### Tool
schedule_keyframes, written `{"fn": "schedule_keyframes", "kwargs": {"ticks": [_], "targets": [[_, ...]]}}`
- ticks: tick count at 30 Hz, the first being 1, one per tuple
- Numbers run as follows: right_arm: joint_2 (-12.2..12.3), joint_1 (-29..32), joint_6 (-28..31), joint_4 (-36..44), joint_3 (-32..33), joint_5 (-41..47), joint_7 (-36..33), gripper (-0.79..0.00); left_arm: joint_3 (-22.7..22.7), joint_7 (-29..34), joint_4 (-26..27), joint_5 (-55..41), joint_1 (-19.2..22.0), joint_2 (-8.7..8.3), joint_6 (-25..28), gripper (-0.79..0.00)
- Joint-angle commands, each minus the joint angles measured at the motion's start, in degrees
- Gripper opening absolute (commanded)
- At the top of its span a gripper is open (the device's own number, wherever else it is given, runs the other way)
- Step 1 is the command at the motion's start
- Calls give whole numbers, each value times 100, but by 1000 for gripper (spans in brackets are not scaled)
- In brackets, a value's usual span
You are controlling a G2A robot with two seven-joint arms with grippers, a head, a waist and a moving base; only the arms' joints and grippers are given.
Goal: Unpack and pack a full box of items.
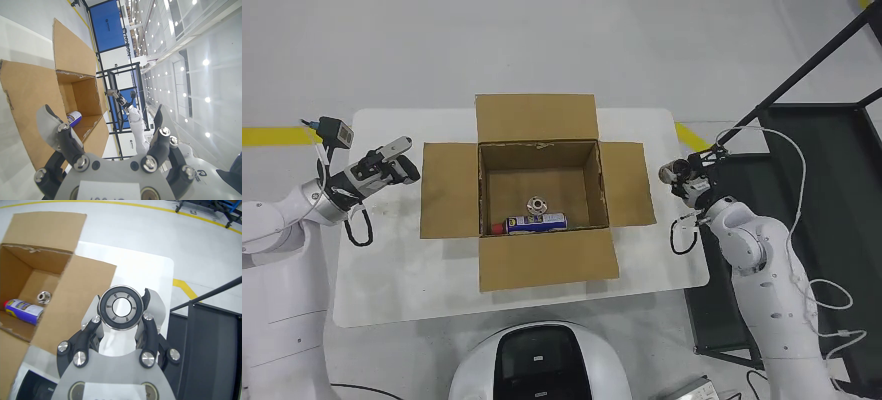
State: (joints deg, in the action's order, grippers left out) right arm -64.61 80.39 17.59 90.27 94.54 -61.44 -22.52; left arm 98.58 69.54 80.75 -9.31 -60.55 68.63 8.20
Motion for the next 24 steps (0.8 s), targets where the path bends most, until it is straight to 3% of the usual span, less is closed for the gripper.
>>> {"fn": "schedule_keyframes", "kwargs": {"ticks": [1, 12, 24], "targets": [[-11, -127, -99, -431, -127, -199, 203, -785, 0, 0, 0, 0, 0, 0, 0, 0], [-141, -1045, -354, -2323, -766, -101, 797, -785, 0, 0, 0, 0, 0, 0, 0, 0], [-295, -1721, -792, -3630, -1314, -147, 1040, -785, 0, 0, 0, 0, 0, 0, 0, 0]]}}
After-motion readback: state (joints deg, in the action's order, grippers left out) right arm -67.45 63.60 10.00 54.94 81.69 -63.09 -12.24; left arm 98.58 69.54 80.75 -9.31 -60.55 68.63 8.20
